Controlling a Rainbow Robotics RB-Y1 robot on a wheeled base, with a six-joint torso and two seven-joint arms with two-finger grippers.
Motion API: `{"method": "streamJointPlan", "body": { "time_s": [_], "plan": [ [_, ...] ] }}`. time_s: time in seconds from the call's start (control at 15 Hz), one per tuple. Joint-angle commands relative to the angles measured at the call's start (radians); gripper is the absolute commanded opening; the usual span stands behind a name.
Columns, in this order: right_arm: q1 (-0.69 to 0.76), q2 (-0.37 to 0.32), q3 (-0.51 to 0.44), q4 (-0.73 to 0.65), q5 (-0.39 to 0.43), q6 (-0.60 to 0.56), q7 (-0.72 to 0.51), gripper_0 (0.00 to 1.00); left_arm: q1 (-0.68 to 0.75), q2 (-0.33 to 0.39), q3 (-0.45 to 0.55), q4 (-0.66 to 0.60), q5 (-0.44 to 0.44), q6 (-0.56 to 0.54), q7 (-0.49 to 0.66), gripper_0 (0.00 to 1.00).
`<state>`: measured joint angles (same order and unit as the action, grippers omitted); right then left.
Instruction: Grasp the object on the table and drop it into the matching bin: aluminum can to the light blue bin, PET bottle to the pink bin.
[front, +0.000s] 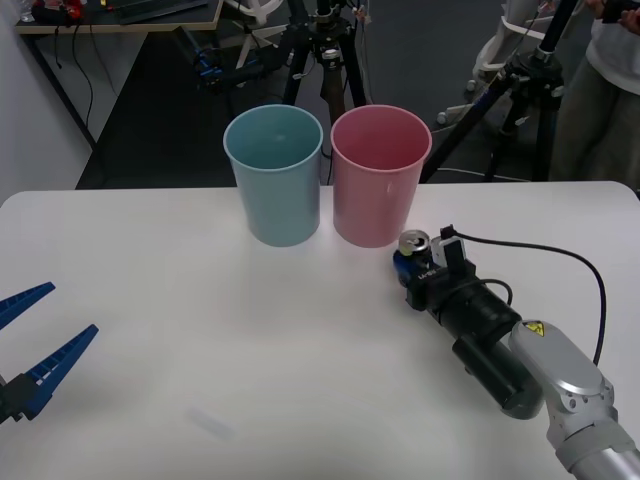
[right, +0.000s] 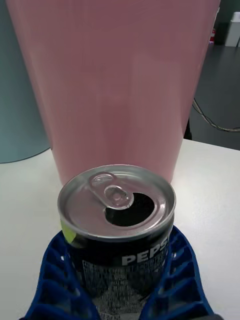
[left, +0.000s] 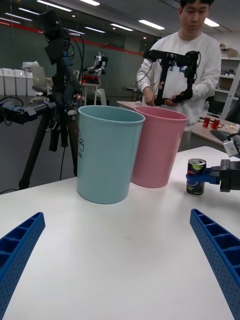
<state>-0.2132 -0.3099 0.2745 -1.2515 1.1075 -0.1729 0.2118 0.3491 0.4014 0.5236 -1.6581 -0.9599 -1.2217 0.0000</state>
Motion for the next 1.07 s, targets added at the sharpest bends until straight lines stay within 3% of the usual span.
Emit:
{"method": "streamJointPlan", "body": {
  "time_s": [0.07, 0.47, 1.07],
  "plan": [
    [0.000, -0.002, -0.001, 0.000, -0.006, -0.011, 0.000, 0.00, 0.000, 0.000, 0.000, 0.000, 0.000, 0.000, 0.000, 1.00],
    [0.049, -0.040, -0.004, -0.105, -0.041, -0.034, 0.000, 0.00, 0.000, 0.000, 0.000, 0.000, 0.000, 0.000, 0.000, 1.00],
    [0.291, -0.170, -0.037, -0.502, -0.163, -0.158, -0.008, 0.00, 0.000, 0.000, 0.000, 0.000, 0.000, 0.000, 0.000, 1.00]
  ]
}}
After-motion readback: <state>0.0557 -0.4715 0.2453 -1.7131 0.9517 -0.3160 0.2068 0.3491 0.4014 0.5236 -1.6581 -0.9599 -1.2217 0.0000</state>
